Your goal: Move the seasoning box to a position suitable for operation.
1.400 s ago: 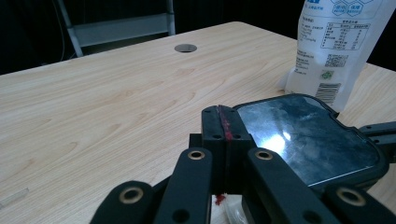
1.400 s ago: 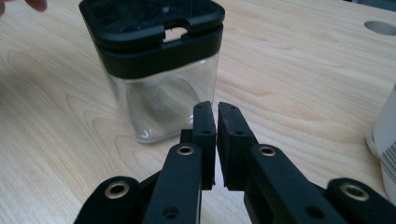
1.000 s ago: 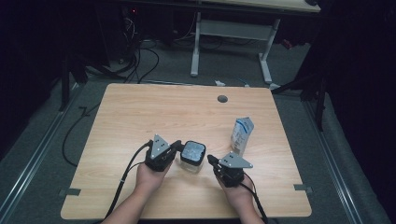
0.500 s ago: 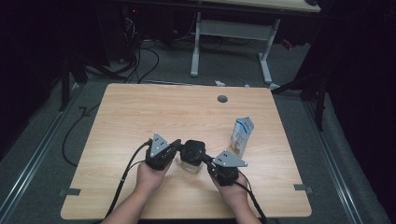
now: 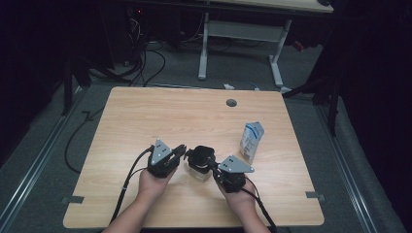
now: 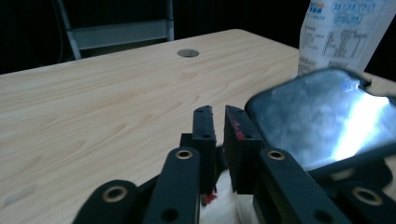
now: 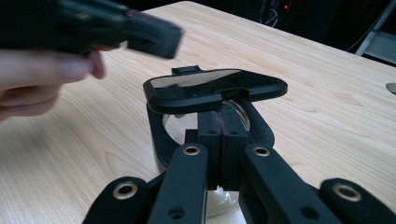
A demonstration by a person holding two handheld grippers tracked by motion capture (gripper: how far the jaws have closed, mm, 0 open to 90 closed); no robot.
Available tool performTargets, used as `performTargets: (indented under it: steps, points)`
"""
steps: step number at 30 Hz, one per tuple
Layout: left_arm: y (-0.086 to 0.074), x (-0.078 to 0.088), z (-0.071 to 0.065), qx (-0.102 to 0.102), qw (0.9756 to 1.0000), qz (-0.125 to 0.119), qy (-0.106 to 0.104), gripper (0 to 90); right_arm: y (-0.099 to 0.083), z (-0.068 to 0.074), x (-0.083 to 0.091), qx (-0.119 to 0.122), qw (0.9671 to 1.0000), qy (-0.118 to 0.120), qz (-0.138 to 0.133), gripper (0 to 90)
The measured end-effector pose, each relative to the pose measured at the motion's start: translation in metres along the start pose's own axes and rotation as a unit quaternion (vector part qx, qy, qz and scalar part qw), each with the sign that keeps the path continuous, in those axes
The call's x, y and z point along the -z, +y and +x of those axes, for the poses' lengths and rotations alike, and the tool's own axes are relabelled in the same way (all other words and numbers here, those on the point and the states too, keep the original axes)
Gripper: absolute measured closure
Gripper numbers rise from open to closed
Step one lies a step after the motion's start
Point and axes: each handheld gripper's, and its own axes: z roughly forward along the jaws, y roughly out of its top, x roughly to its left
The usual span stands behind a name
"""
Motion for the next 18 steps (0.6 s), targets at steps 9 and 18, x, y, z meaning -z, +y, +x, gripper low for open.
performTargets:
  steps: [9, 18]
  points:
    - [-0.019, 0.028, -0.006, 0.011, 0.9995, 0.03, -0.009, 81.3, 0.011, 0.003, 0.002, 0.004, 0.9998, 0.0, -0.017, 89.8]
    - [-0.024, 0.026, -0.025, 0.017, 0.9987, 0.036, -0.031, 82.5, 0.021, 0.004, 0.0, 0.006, 0.9996, 0.007, -0.028, 89.7]
